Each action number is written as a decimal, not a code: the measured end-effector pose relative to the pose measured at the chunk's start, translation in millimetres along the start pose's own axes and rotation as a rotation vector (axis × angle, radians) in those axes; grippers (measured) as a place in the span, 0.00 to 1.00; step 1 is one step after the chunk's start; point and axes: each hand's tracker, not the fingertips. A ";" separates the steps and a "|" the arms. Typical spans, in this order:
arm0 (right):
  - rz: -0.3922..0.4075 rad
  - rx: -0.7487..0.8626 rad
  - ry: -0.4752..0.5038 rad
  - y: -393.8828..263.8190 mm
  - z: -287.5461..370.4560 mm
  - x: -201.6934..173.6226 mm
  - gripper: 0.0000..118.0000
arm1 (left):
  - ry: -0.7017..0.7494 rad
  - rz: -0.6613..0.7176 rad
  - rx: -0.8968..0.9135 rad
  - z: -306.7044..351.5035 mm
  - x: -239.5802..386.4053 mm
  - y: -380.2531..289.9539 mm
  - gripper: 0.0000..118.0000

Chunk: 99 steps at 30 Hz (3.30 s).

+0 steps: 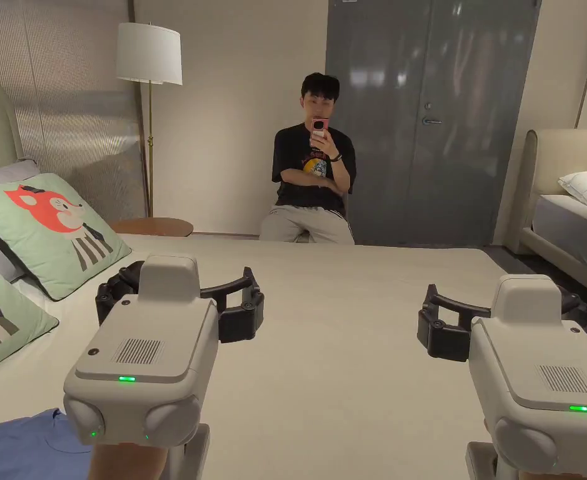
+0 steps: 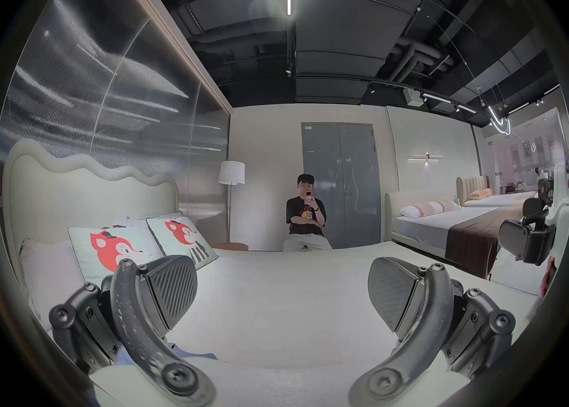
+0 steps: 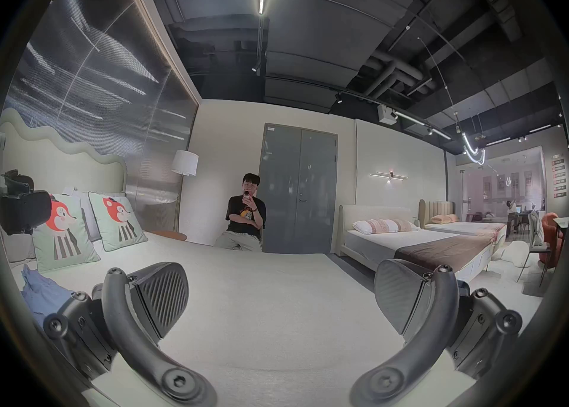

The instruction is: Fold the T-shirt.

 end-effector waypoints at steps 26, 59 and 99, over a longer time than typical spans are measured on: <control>0.010 0.024 0.012 6.5 5.3 -0.3 1.00 | 0.024 0.013 0.013 4.9 -0.6 2.1 0.94; 0.005 0.026 0.012 8.0 7.8 2.1 1.00 | 0.018 0.012 0.002 8.0 1.7 1.7 0.94; 0.013 0.027 0.014 7.7 12.1 4.4 0.95 | 0.013 0.014 -0.014 10.6 4.0 2.3 0.55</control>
